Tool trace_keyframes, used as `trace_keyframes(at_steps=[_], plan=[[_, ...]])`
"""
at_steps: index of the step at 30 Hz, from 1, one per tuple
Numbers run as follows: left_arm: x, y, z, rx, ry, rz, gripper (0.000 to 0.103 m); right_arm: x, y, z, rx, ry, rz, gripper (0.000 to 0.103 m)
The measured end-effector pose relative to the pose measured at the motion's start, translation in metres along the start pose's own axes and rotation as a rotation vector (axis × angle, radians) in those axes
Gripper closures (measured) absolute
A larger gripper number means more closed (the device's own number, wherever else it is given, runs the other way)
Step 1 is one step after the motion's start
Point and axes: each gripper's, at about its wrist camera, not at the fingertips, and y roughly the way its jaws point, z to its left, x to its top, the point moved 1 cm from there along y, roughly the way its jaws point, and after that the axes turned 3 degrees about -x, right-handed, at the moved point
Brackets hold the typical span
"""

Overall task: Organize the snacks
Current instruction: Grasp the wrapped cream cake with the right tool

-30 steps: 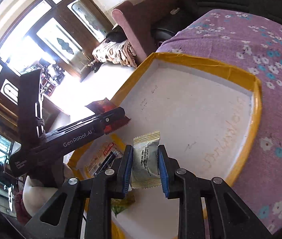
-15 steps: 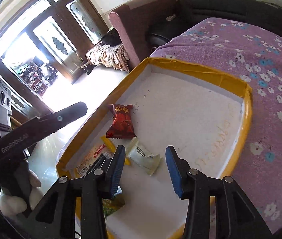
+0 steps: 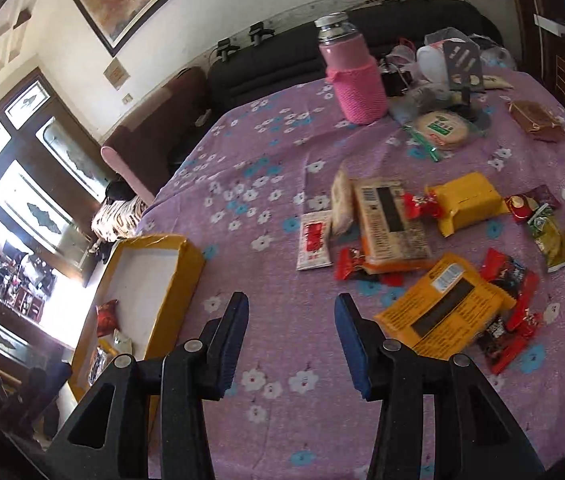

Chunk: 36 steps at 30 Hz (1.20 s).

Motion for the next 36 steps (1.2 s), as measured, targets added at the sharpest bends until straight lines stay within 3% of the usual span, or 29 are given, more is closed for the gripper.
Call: trace_keyframes(at_steps=[6, 13, 18, 21, 24, 29, 31, 33, 36], plan=[[-0.012, 0.018, -0.024, 0.021, 0.073, 0.062, 0.032, 0.033, 0.042, -0.009, -0.071, -0.012, -0.014, 0.055], [-0.010, 0.017, -0.011, 0.068, 0.049, 0.058, 0.032, 0.049, 0.117, 0.016, -0.072, -0.089, 0.093, 0.056], [-0.011, 0.021, -0.002, 0.076, 0.029, 0.072, 0.032, 0.044, 0.160, 0.030, -0.195, -0.124, 0.151, 0.062], [-0.013, 0.022, 0.000, 0.075, 0.033, 0.079, 0.032, 0.046, 0.163, 0.032, -0.255, -0.109, 0.132, 0.076], [-0.014, 0.023, 0.002, 0.069, 0.024, 0.082, 0.032, 0.038, 0.156, 0.034, -0.251, -0.107, 0.155, 0.078], [-0.014, 0.026, 0.001, 0.051, 0.029, 0.090, 0.032, -0.009, 0.129, 0.043, -0.064, -0.091, 0.309, 0.074], [-0.015, 0.029, 0.000, 0.044, 0.030, 0.098, 0.032, -0.019, 0.108, 0.047, 0.029, -0.111, 0.310, 0.075], [-0.017, 0.031, -0.001, 0.038, 0.027, 0.105, 0.032, -0.010, 0.086, 0.043, 0.043, -0.112, 0.238, 0.073], [-0.021, 0.036, -0.005, 0.028, 0.031, 0.121, 0.032, 0.025, 0.068, 0.024, -0.078, -0.118, 0.061, 0.064]])
